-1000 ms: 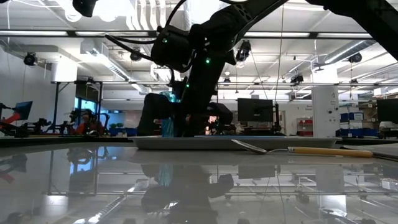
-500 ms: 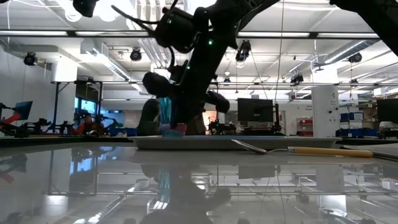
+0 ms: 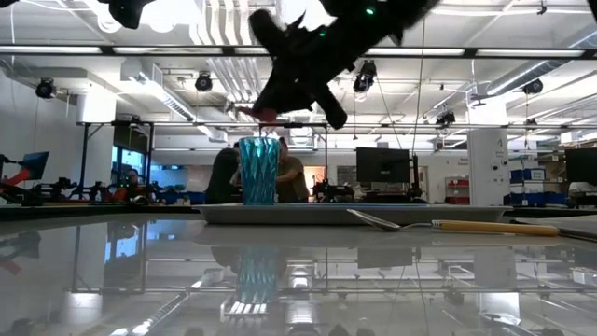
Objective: Pick and place plate/cup/fork/spoon on tray
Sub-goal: Put the pink fork on the gray serving tray to the left of the blue plate
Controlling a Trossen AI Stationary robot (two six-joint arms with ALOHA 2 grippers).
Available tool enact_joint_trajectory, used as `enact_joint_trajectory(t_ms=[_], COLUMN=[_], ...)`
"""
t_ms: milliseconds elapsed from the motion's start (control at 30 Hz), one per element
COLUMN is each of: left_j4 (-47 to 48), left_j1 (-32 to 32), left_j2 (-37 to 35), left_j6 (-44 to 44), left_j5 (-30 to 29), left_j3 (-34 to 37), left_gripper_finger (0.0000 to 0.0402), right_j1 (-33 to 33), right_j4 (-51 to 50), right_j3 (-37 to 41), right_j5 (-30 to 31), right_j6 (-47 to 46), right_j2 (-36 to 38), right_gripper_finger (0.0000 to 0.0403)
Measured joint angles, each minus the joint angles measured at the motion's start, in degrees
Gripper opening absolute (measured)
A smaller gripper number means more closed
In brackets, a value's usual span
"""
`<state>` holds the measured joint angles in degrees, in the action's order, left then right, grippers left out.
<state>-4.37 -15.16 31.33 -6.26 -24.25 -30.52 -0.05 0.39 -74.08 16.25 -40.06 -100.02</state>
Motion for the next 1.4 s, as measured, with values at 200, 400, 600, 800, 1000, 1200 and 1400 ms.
enact_joint_trajectory(t_ms=[200, 400, 600, 800, 1000, 1200, 1400], left_j4=[-1.2, -1.5, -1.2, -1.1, -1.1, -6.3, -16.2], left_j1=[0.0, 0.0, 0.0, 0.0, 0.0, 0.0, 0.1], left_j2=[0.5, 0.8, 0.9, 0.6, -0.3, 0.9, 6.7], left_j6=[0.1, 0.0, -0.3, -0.2, -0.1, -0.1, -1.7], left_j5=[0.0, 0.0, 0.0, 0.0, 4.5, 10.4, 10.8], left_j3=[0.0, 0.1, 0.5, 1.1, 1.3, 3.1, 5.2], left_gripper_finger=[0.0089, 0.0089, 0.0089, 0.0089, 0.0089, 0.0089, 0.0089], right_j1=[-0.1, -0.2, -0.2, 0.0, 1.5, 3.5, 5.5], right_j4=[36.2, 46.1, 49.5, 56.0, 59.9, 65.2, 72.3], right_j3=[15.6, 18.1, 13.9, 12.3, 15.4, 18.8, 20.2], right_j5=[-0.2, 3.9, 5.8, 1.5, 2.4, 3.2, 3.2], right_j6=[-6.7, -13.4, -10.5, -4.0, 4.7, 13.1, 19.7], right_j2=[-0.6, -7.8, -13.2, -12.9, -7.4, -4.6, -4.4], right_gripper_finger=[0.0018, 0.0018, 0.0018, 0.0018, 0.0018, 0.0018, 0.0018])
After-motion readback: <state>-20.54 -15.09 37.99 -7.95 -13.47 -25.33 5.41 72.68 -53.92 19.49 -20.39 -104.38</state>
